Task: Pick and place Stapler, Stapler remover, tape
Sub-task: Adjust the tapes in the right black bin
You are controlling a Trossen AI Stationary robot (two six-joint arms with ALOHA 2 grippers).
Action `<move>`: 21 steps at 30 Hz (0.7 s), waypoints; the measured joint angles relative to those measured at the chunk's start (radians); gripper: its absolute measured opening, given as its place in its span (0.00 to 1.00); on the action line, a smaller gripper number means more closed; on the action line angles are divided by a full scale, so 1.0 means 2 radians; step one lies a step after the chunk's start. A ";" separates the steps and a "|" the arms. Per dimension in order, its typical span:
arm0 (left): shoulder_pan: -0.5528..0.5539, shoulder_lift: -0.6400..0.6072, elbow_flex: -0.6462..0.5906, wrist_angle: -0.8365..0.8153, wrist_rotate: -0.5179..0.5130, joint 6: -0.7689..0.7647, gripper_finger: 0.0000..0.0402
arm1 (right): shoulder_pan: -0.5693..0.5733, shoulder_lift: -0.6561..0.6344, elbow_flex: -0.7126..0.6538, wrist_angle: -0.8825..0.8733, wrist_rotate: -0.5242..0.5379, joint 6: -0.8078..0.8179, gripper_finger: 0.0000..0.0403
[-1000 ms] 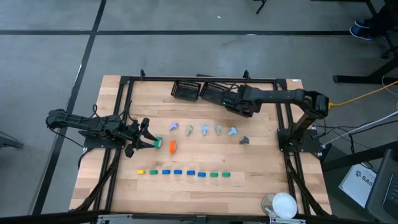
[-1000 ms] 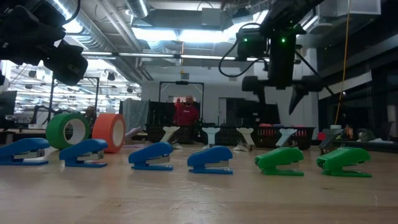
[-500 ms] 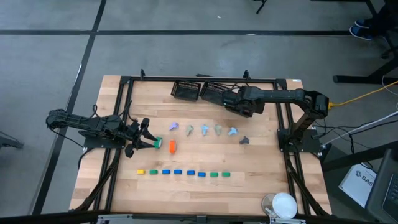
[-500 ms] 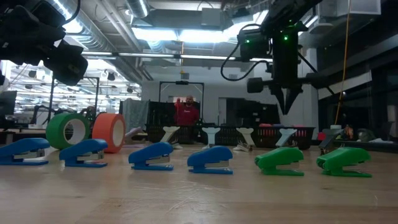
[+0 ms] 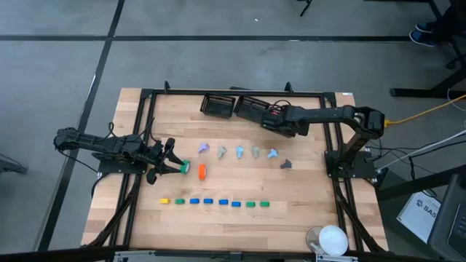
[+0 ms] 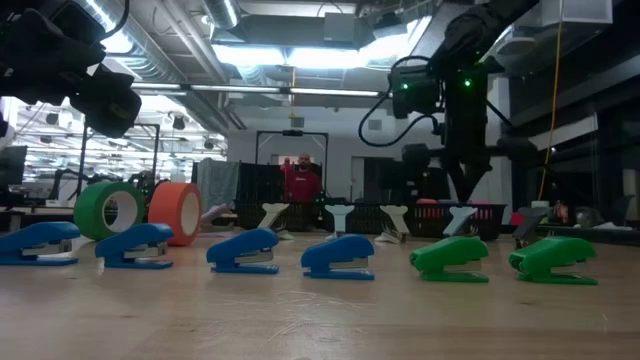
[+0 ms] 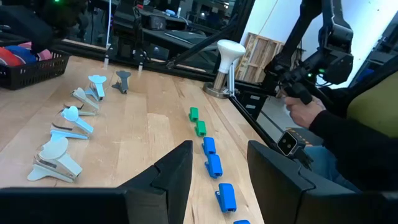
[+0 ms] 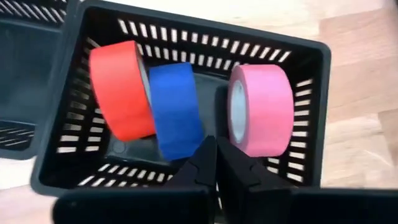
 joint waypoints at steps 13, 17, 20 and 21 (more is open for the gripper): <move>0.000 0.000 0.000 0.000 0.000 0.000 0.37 | -0.011 0.000 -0.031 0.076 -0.015 0.001 0.02; 0.000 0.000 0.000 0.000 0.000 0.000 0.37 | -0.013 0.000 -0.033 0.101 -0.014 0.000 0.05; 0.000 0.000 0.000 0.000 0.000 0.000 0.37 | -0.013 0.000 -0.033 0.112 -0.014 -0.001 0.05; 0.000 0.000 0.000 0.000 0.000 0.000 0.37 | -0.013 0.000 -0.033 0.115 -0.014 -0.002 0.04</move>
